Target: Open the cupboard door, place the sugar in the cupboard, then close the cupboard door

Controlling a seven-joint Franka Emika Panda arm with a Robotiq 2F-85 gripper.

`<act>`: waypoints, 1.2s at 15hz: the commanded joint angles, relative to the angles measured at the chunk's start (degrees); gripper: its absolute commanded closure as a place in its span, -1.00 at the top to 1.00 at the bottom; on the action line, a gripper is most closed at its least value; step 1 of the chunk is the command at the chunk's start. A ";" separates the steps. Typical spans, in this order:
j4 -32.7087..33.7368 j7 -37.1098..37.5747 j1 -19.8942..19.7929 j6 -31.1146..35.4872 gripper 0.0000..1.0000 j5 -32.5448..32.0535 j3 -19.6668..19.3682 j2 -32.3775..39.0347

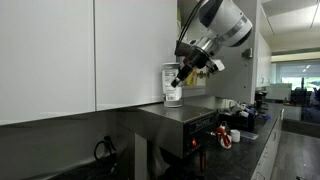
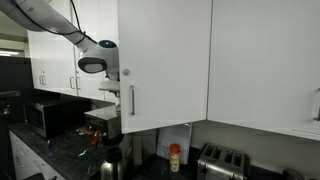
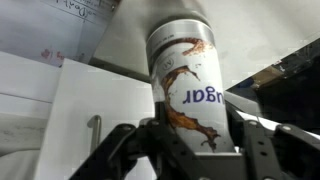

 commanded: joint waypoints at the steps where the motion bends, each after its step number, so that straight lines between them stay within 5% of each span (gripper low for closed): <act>1: -4.68 5.77 -3.29 2.94 -0.35 -5.30 2.72 -3.60; 18: -17.51 38.81 -5.87 7.94 -0.35 -36.96 -2.34 -18.79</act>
